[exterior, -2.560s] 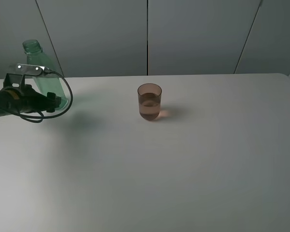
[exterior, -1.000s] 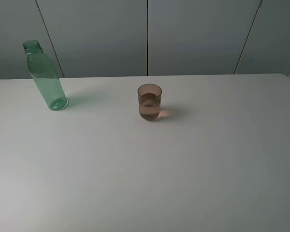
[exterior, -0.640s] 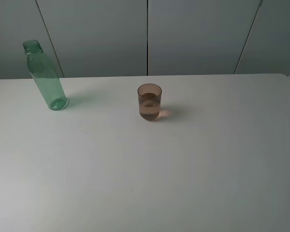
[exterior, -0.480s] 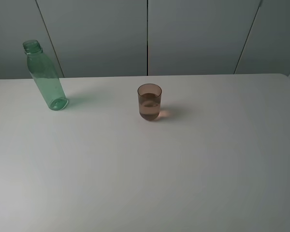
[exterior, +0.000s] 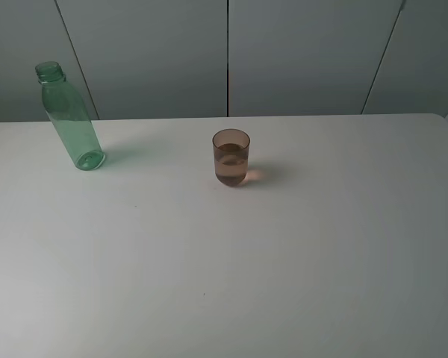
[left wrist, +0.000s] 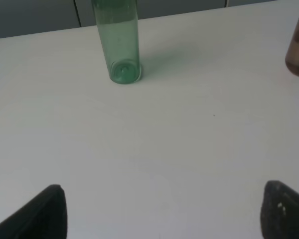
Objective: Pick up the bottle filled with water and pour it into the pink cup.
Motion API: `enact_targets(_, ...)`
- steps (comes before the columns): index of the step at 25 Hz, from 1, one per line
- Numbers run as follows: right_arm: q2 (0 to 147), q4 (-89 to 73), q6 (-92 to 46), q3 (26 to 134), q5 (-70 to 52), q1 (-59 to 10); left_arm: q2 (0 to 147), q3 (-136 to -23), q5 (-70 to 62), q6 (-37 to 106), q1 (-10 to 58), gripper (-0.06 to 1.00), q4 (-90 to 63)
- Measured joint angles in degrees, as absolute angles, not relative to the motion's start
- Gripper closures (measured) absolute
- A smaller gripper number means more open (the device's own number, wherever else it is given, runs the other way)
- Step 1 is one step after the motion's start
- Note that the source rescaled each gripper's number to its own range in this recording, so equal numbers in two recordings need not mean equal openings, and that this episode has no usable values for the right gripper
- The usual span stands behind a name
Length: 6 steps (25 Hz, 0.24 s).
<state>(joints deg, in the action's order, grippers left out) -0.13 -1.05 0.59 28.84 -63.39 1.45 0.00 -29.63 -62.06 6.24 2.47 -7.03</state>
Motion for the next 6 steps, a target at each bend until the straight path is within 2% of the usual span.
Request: enact_targets(6, -0.1, -1.1, 0.6, 28.8, -63.4, 1.5, 0.0, -29.6, -62.1, 6.2, 2.5, -0.06, -7.0)
